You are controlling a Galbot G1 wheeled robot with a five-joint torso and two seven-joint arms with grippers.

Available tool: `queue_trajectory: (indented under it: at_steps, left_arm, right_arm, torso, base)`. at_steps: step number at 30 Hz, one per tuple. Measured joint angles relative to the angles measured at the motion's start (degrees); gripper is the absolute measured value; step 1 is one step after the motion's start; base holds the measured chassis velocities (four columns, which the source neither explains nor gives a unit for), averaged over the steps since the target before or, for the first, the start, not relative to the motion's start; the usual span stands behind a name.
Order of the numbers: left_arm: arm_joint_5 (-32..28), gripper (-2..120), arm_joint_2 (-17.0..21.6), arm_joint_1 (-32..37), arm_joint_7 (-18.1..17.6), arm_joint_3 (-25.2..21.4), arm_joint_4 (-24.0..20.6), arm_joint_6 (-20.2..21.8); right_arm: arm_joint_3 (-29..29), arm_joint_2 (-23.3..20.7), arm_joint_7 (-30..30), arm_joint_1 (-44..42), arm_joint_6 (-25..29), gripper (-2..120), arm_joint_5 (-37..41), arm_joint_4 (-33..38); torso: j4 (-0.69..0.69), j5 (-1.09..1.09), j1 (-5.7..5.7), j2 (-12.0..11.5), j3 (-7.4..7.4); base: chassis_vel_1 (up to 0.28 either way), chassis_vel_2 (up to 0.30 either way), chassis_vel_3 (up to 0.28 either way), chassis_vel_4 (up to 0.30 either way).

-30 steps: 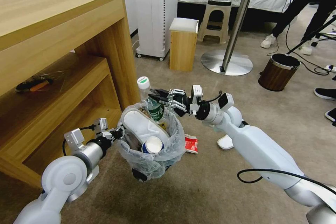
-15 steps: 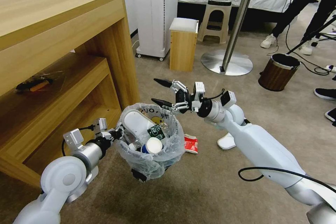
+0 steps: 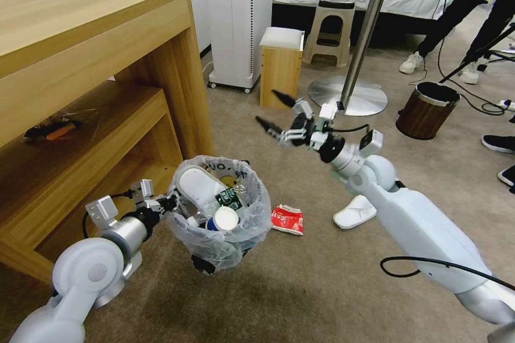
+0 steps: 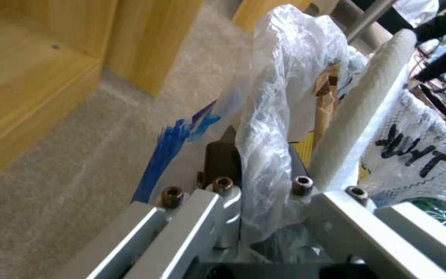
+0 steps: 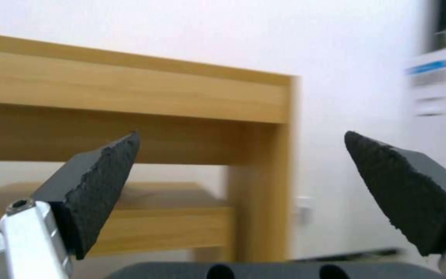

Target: Pick up the trash bin and place the garbage on the floor into it.

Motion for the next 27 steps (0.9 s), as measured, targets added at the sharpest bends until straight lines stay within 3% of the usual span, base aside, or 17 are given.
queue_trajectory:
  at_steps: [8,17,27]
  left_arm:
    - [-0.45,3,-0.56,1.55,-0.8,-2.48,-1.01,-0.43]
    - [-0.58,3,-0.88,2.37,-1.09,-3.52,-1.58,-0.59]
    - [-0.27,3,-1.01,2.88,-1.18,-3.58,-2.48,-0.57]
  right_arm:
    - [6.23,-2.13,7.37,-5.74,2.15,100,-2.23,0.75]
    - [12.8,-3.27,8.72,-13.18,4.23,100,-4.46,0.56]
    - [15.22,-3.86,8.91,-16.88,5.41,100,-3.23,1.83]
  torso:
    - [0.0,0.0,0.0,0.0,0.0]
    - [0.0,0.0,0.0,0.0,0.0]
    - [0.0,-0.01,0.0,0.0,0.0]
  base:
    - [0.0,0.0,0.0,0.0]
    - [0.0,0.0,0.0,0.0]
    - [0.0,0.0,0.0,0.0]
